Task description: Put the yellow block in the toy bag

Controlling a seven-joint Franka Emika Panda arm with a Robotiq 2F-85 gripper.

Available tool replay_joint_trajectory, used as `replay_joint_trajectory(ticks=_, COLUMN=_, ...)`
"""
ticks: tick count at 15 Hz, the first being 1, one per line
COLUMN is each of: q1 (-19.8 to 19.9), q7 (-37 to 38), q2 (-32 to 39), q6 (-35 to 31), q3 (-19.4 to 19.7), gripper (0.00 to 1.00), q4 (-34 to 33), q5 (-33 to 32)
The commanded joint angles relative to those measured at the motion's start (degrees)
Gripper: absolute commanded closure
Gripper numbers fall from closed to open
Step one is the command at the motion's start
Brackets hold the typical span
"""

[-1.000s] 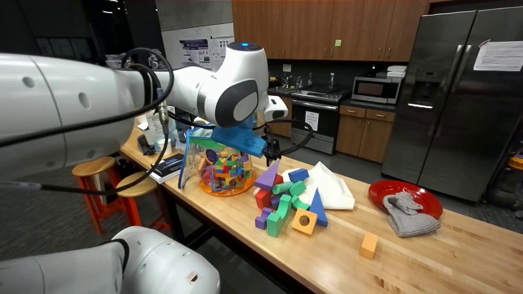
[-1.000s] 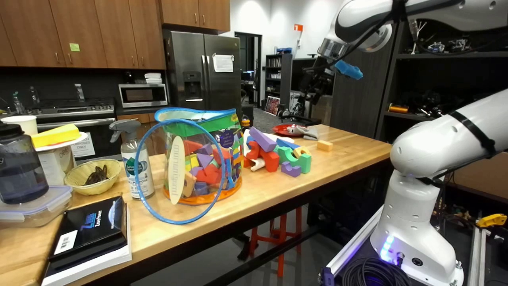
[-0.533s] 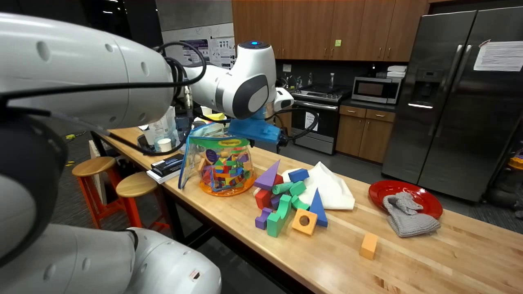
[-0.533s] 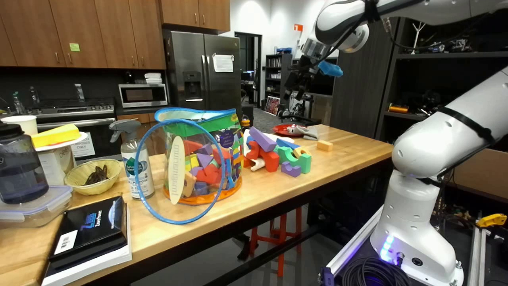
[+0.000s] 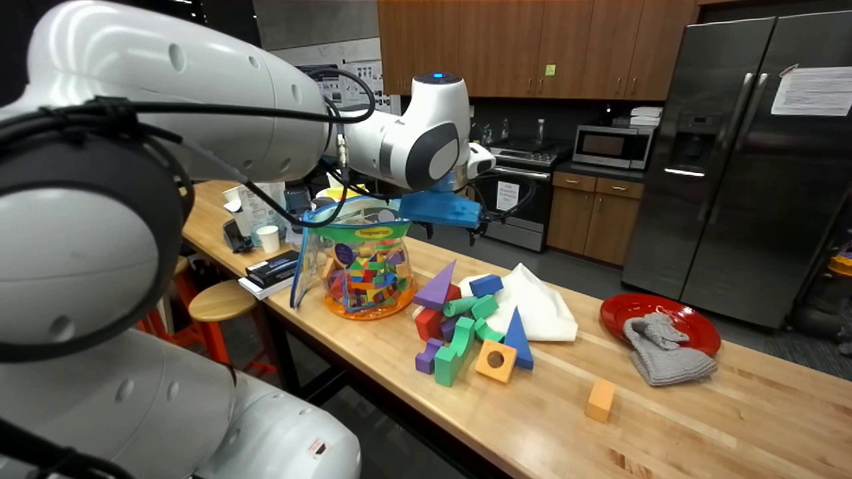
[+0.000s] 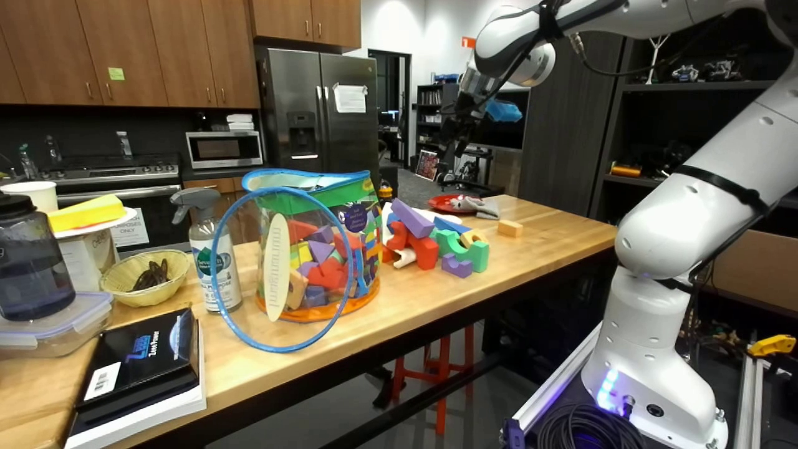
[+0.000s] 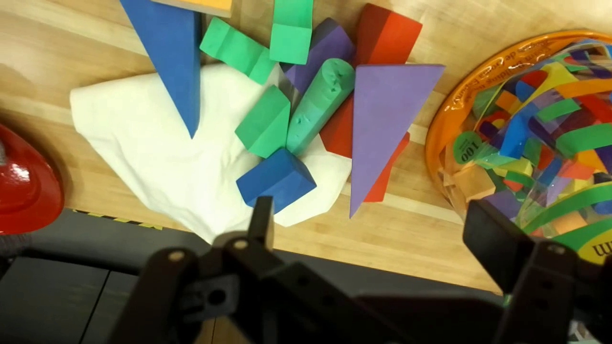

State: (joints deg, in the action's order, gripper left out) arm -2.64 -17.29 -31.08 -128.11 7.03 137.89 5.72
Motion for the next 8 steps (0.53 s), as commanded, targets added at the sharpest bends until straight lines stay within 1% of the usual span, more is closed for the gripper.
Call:
replay_joint_trajectory(ticks=1, q1=0.05, q7=0.02, q2=0.05, q6=0.12, q3=-0.09, gripper=0.0, q4=-0.04, q5=0.02)
replay_joint_trajectory(ticks=6, q1=0.1, q7=-0.31, q2=-0.3, q6=0.93, q3=-0.11, gripper=0.0, q4=-0.17, q5=-0.26)
replay_joint_trajectory(ticks=8, q1=1.49, q7=-0.08, q2=-0.66, q6=1.34, q3=0.15, gripper=0.0, q4=-0.16, q5=-1.9)
